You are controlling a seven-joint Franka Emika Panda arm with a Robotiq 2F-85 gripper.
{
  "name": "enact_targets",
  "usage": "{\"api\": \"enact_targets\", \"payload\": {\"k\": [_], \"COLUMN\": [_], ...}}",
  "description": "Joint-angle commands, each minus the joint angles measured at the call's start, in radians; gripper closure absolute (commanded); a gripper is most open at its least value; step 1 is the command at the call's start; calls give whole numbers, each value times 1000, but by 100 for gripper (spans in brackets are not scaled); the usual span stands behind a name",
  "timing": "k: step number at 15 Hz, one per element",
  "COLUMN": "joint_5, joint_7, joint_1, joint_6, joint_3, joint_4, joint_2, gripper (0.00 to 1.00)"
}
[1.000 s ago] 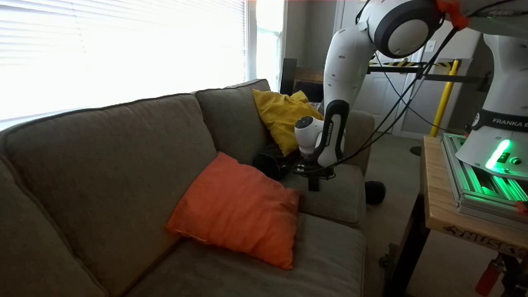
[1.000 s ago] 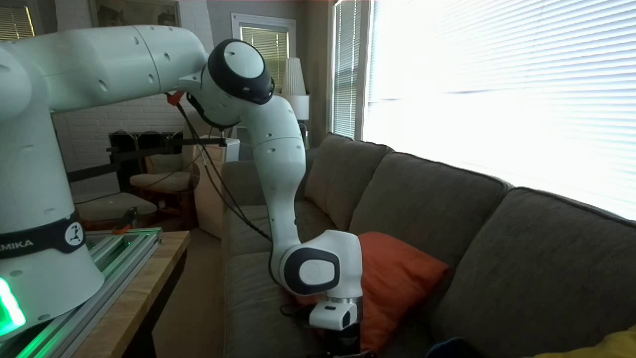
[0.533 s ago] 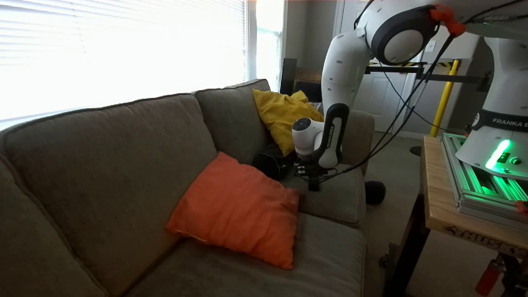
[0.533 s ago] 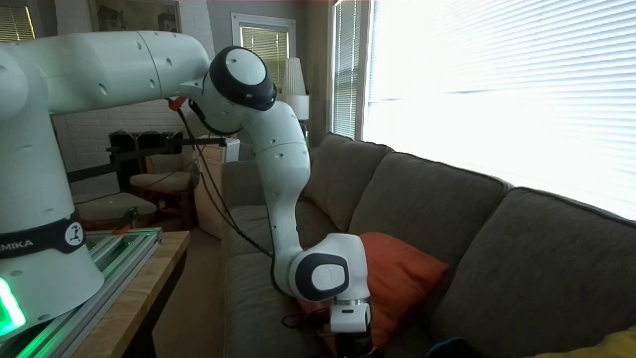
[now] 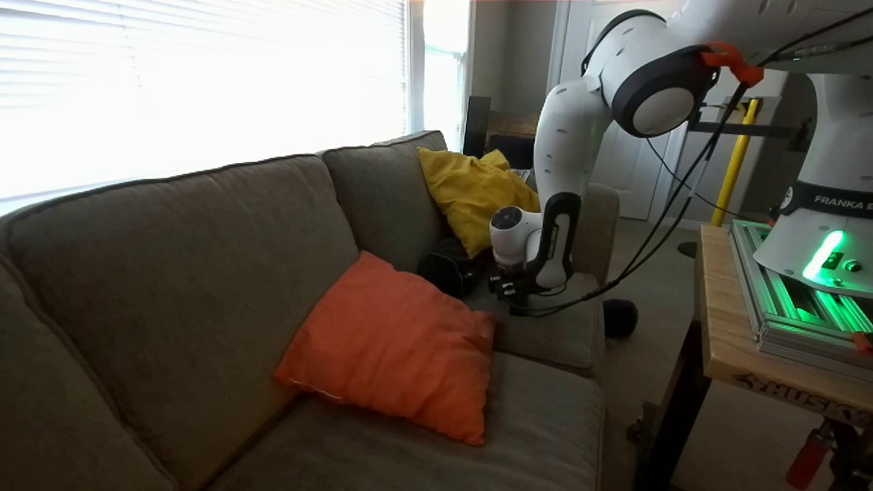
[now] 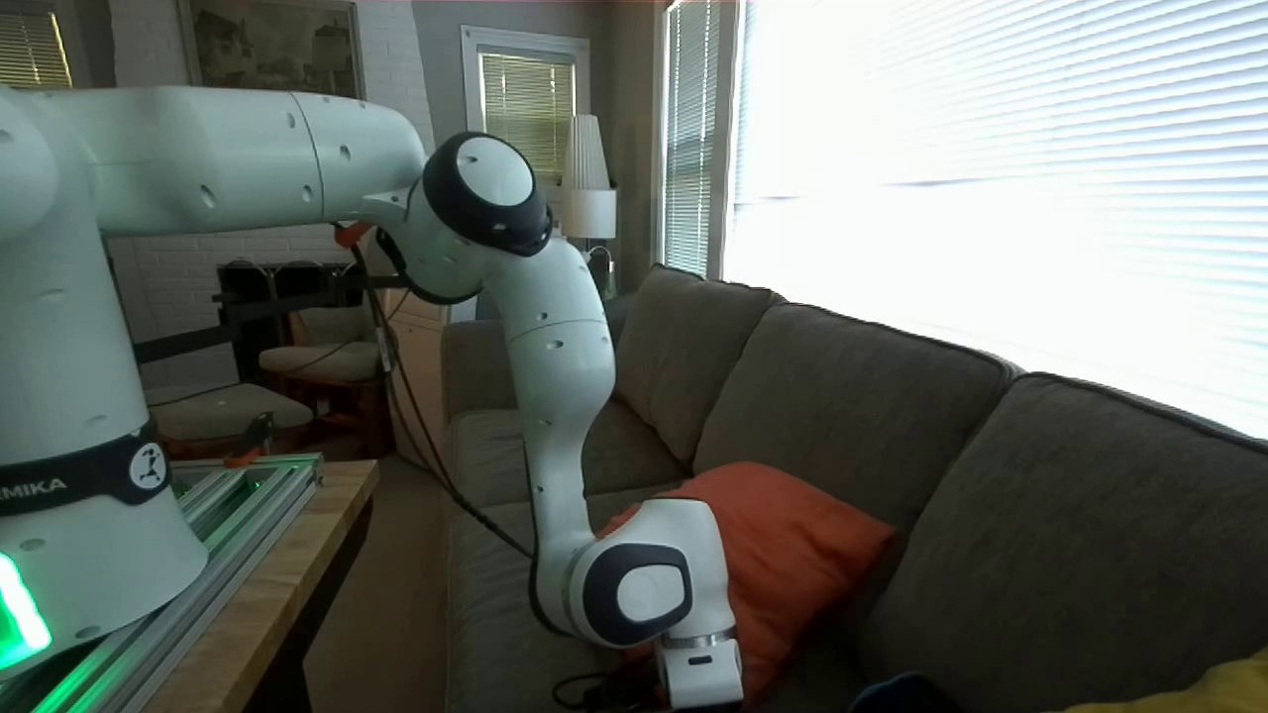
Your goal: Put the remote on the right armrest
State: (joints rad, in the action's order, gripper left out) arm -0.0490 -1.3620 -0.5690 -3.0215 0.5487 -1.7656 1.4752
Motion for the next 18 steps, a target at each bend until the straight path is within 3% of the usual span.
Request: {"api": "enact_targets", "payload": {"k": [1,7,13,14,15,18], "joint_5": [-9,41,60,61,61,55], "joint_7": [-33,-48,-45,-48,-49,-52], "joint_1": [-17,81,131,131,131,130], "joint_6": [-52,-90,-134,-141,-148,-165], "joint_3": [7,-54,-81,-79,-78,-80], "joint_4": [-27,-2,17,16,14,8], "joint_2": [23,14,13,12,11,10], "gripper": [0,0,0,7,28,39]}}
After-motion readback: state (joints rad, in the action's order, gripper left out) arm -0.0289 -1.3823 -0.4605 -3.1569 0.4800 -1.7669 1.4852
